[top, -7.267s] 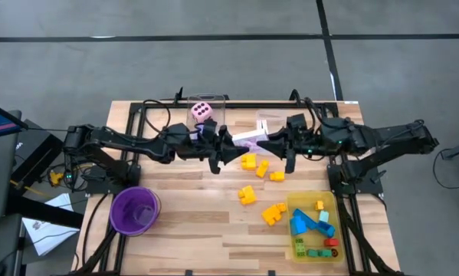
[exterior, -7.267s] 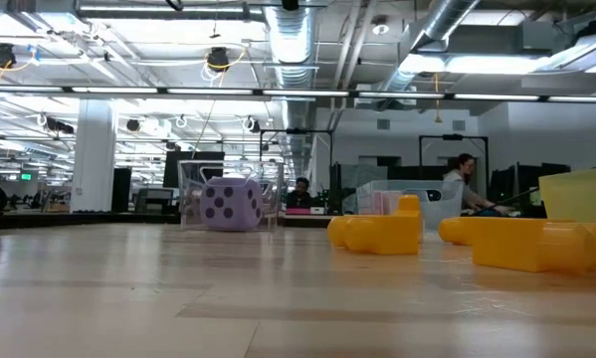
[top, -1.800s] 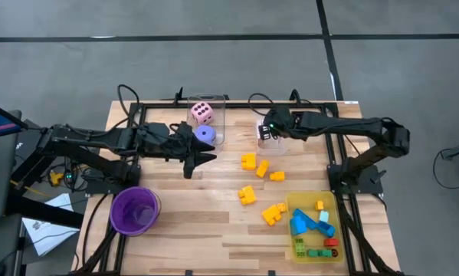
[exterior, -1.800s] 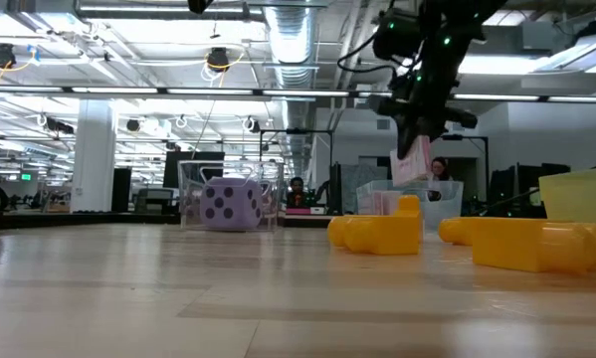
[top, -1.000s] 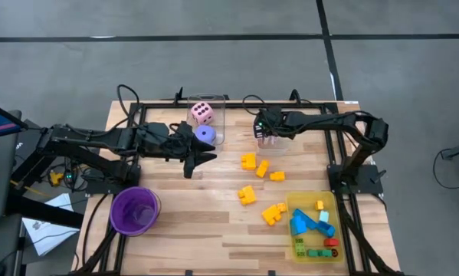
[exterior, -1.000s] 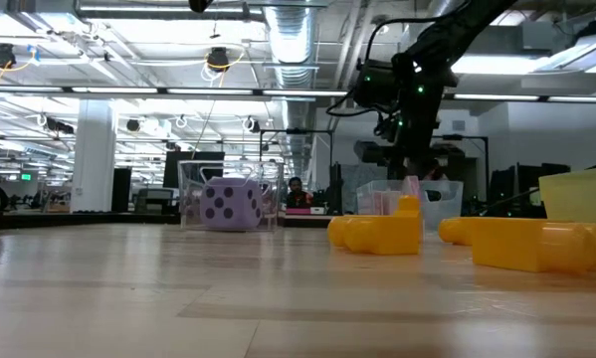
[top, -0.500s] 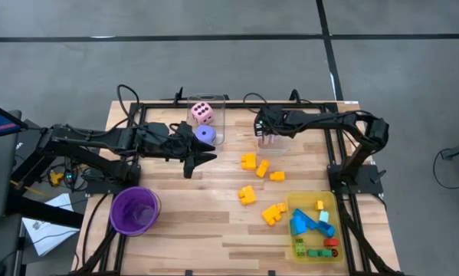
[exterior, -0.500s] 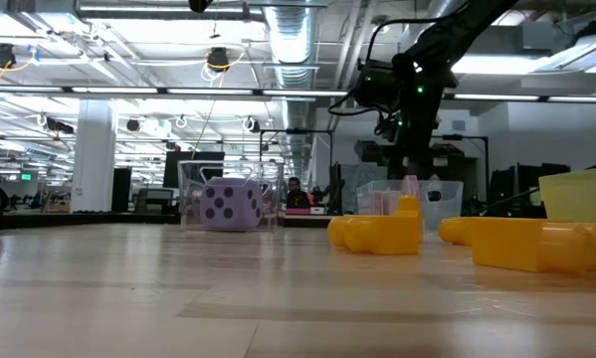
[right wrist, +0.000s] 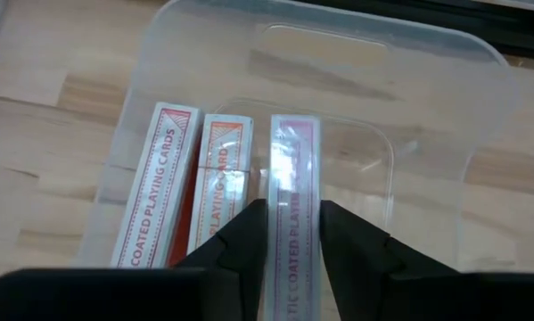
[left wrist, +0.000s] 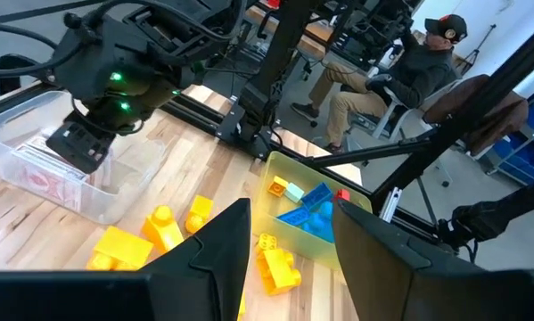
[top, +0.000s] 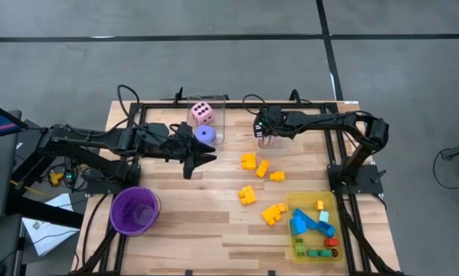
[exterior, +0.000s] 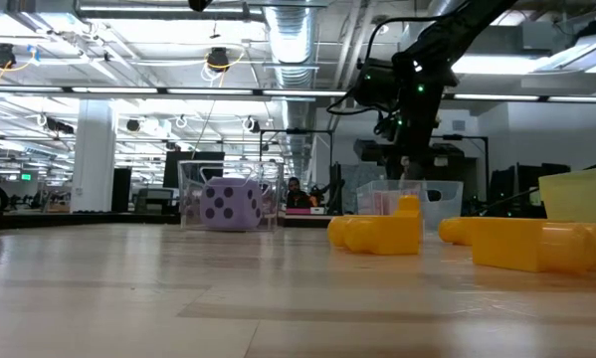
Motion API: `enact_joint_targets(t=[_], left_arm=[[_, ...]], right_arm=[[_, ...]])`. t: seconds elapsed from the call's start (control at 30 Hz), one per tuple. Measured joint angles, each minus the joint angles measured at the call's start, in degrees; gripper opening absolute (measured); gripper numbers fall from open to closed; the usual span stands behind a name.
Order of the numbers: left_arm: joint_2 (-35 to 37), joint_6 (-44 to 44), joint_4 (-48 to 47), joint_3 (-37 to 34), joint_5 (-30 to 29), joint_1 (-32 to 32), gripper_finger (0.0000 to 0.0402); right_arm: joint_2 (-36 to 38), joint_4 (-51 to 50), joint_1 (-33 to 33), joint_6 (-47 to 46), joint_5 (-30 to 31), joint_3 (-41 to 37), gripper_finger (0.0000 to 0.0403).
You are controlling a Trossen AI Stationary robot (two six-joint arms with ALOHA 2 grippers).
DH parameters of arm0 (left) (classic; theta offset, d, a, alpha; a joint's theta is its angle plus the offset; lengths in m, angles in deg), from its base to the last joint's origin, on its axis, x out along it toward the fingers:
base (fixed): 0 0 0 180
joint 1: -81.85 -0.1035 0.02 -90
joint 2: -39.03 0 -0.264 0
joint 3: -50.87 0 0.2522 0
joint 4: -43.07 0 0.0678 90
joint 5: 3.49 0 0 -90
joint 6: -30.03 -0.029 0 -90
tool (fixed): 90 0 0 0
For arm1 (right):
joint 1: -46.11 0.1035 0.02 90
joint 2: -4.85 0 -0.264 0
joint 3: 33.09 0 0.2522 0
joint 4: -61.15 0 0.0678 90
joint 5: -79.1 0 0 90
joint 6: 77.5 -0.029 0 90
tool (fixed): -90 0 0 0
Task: Pick & Place Toys
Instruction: Put the pink deck of cards into the right transparent bin, then put the yellow game piece into the bin
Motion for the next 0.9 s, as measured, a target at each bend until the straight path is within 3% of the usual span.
enact_joint_targets(t=[0.3, 0.63, 0.77, 0.9], left_arm=[[0.0, 0.0, 0.0, 0.0, 0.2, 1.9, 0.0155], [0.0, 0.0, 0.0, 0.0, 0.3, 2.1, 0.0155], [0.0, 0.0, 0.0, 0.0, 0.3, 2.1, 0.0155], [0.0, -0.2, 0.0, 0.0, 0.3, 2.1, 0.0155]], right_arm=[[0.6, -0.4, 0.0, 0.5, 0.1, 0.0, 0.0114], [8.1, -2.9, 0.5, 2.9, 0.9, 0.0, 0.0126], [9.1, -10.6, 0.1, 1.3, 0.4, 0.0, 0.0100], [8.4, -10.6, -0.7, 3.3, -1.2, 0.0, 0.0038]])
